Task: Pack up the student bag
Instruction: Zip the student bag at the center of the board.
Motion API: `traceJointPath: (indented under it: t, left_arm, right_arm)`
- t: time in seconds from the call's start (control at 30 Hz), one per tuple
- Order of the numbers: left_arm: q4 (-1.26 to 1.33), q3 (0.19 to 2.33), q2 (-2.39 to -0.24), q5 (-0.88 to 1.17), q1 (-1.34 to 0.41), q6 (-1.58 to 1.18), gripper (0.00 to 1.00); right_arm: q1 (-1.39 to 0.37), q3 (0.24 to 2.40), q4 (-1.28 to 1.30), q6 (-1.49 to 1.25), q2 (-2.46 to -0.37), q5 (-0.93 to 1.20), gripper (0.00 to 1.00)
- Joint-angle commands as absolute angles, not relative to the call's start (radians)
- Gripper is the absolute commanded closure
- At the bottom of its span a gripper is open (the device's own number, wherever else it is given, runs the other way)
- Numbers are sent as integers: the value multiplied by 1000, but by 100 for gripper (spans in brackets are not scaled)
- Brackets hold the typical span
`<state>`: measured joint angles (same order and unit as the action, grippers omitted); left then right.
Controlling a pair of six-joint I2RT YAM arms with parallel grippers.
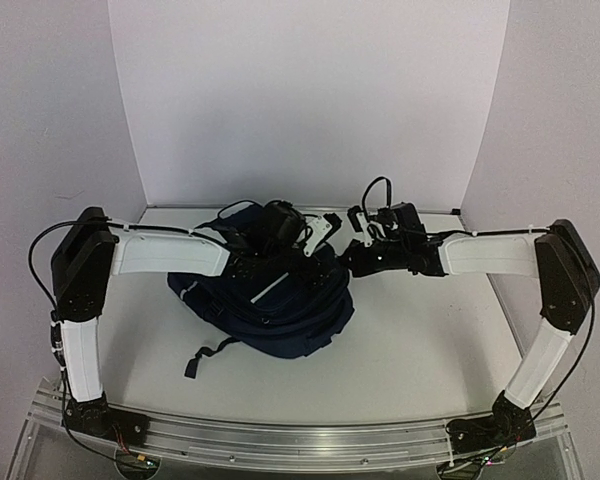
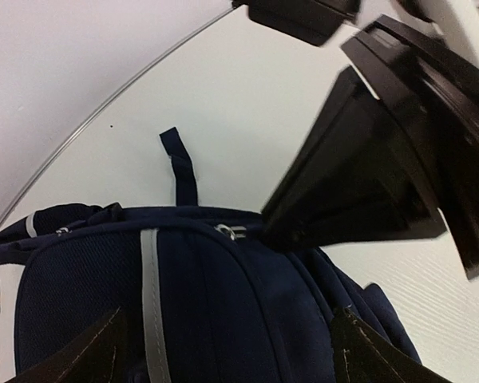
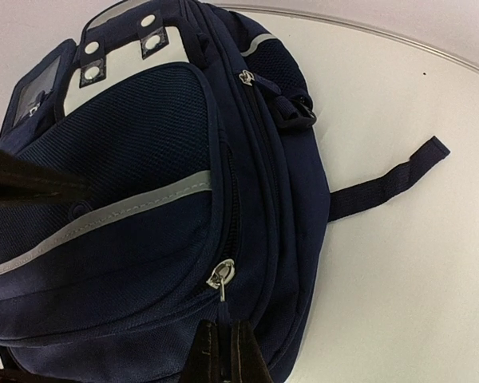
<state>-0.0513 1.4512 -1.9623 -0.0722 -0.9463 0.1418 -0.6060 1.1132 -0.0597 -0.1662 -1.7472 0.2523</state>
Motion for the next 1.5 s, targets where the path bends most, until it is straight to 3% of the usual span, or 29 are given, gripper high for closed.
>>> traceJointPath:
  t: [0.0,0.1,0.2,0.33,0.4,0.5,0.67,0.9,1.0,1.23,1.47]
  left_arm:
    - [-37,1555,-2036,-190,-948,161,14]
    - [-30,1570,-2060,-230,-949,162,24]
    - [-19,1569,-2064,-256,-948,165,48]
    - [33,1524,-2033,-275,-948,169,86]
    - [59,1482,-2007,-269,-948,167,99]
    - [96,1389,-1940,-176,-947,197,100]
    - [70,1270,-1836,-101,-948,210,100]
    - [-1,1184,-1696,53,-948,183,100]
    - [-64,1191,-1673,127,-948,188,100]
    - [-113,1217,-1658,242,-958,205,100]
    - [-129,1216,-1645,171,-965,180,100]
  right_arm:
    - [-604,1101,-94,-194,-1687,237,100]
    - [-604,1090,-106,-205,-1675,241,100]
    - [-605,1080,-109,-207,-1660,234,100]
    - [-604,1063,-109,-220,-1649,171,100]
    - [-605,1060,-107,-248,-1651,92,100]
    - [-604,1062,-104,-296,-1650,-30,100]
    - [-573,1086,-78,-332,-1626,-63,100]
    - [-535,1114,-22,-292,-1639,60,100]
    - [-534,1125,-5,-241,-1655,189,100]
    - [-535,1192,50,-224,-1747,259,100]
    - [-533,1295,140,-362,-1838,9,100]
